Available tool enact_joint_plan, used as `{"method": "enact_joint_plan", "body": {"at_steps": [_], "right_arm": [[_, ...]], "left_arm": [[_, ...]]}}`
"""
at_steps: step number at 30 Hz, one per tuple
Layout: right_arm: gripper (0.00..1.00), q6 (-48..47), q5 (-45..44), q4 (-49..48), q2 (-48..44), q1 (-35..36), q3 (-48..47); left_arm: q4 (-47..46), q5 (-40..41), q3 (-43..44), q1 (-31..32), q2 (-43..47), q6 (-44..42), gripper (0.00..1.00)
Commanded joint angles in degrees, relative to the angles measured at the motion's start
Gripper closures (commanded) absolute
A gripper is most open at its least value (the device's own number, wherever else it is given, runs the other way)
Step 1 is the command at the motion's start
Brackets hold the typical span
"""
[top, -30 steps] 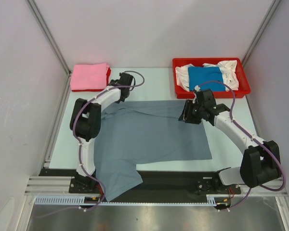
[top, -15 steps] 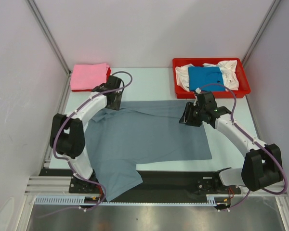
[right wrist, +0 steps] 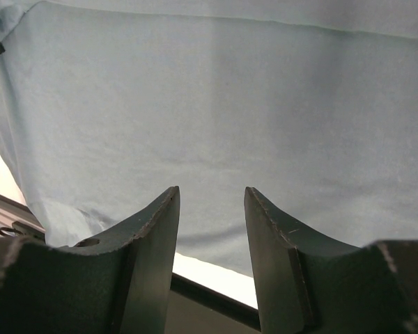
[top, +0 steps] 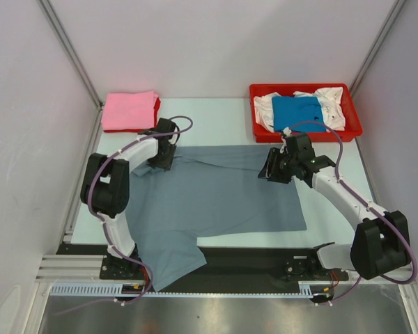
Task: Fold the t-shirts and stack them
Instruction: Fold the tshirt
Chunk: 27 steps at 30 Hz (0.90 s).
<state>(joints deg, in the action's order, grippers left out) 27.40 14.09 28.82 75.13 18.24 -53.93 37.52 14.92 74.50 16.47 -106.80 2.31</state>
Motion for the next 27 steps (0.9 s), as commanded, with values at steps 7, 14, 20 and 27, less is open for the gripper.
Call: {"method": "enact_joint_plan", "body": {"at_steps": [7,14,20,27], "right_arm": [[0.52,0.5,1.2,-1.0,-2.0,-0.5,0.9],[0.53,0.1,1.6,-1.3,-1.4,-0.4,1.3],[0.53,0.4,2.2,-1.6,-1.0,-0.5,1.6],[0.53,0.2,2.0,-1.7,-0.1,-0.6,1.2]], "left_arm": [[-3.8,5.5,2.6,-0.3,-0.9,-1.0,0.54],[-5.1,6.8,3.4,-0.2,-2.4,-1.6,0.53],[-5.2,6.9,5.7,-0.2,-3.9,-2.2,0.74],[4.2,4.2,7.6,0.1,-0.8,2.1,1.0]]}}
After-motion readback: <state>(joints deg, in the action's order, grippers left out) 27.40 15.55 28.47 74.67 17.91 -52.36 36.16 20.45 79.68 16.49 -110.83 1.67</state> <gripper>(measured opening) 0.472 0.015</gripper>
